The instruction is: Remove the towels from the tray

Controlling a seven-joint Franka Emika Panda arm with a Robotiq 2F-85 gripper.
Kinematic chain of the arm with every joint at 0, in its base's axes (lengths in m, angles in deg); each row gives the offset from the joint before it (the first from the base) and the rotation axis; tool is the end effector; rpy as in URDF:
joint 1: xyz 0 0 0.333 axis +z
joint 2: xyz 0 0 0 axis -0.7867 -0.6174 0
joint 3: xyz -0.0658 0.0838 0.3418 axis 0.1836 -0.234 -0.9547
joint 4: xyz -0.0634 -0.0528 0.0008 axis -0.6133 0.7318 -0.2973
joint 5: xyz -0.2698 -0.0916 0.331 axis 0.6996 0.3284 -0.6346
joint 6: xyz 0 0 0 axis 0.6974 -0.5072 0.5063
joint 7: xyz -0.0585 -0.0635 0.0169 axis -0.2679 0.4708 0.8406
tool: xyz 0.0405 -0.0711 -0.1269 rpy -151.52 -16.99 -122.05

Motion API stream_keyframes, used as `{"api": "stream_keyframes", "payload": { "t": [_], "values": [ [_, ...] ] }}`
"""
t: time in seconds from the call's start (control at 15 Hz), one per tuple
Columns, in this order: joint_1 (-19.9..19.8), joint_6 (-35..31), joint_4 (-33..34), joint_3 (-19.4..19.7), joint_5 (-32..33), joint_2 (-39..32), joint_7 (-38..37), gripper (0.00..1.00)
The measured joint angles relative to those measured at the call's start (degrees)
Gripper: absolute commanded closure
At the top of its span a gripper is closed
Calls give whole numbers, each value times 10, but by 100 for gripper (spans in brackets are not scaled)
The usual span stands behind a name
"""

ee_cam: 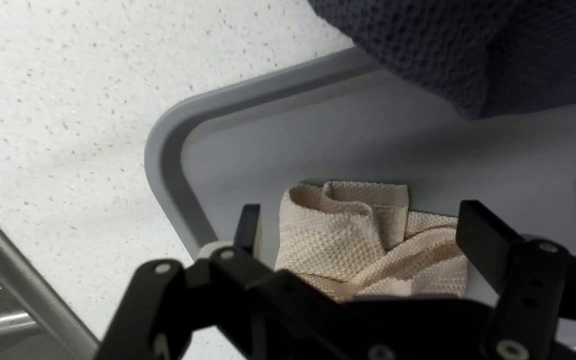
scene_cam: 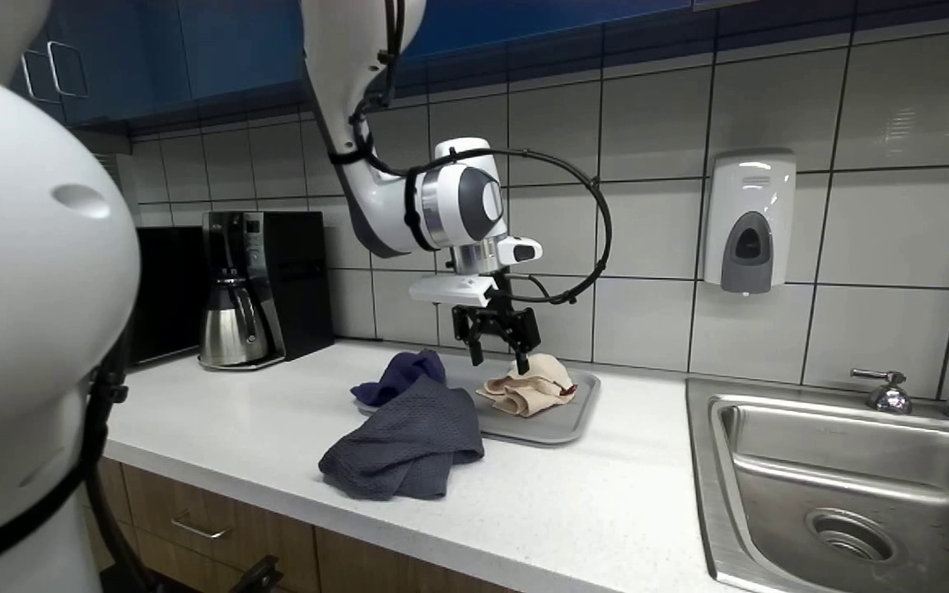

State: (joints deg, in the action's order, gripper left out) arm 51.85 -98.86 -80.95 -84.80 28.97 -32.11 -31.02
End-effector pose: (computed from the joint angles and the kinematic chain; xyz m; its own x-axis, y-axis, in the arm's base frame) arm 0.5977 -0.0342 0.2221 0.9573 -0.2188 0.1891 -0.2343 -0.9701 0.0637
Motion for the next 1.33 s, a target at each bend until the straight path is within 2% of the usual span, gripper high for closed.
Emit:
{"api": "stream_keyframes", "payload": {
  "t": [0.47, 1.33],
  "values": [
    [6, 0, 107, 14, -1, -99, 4, 0],
    [35, 5, 253, 35, -4, -218, 4, 0]
  ]
}}
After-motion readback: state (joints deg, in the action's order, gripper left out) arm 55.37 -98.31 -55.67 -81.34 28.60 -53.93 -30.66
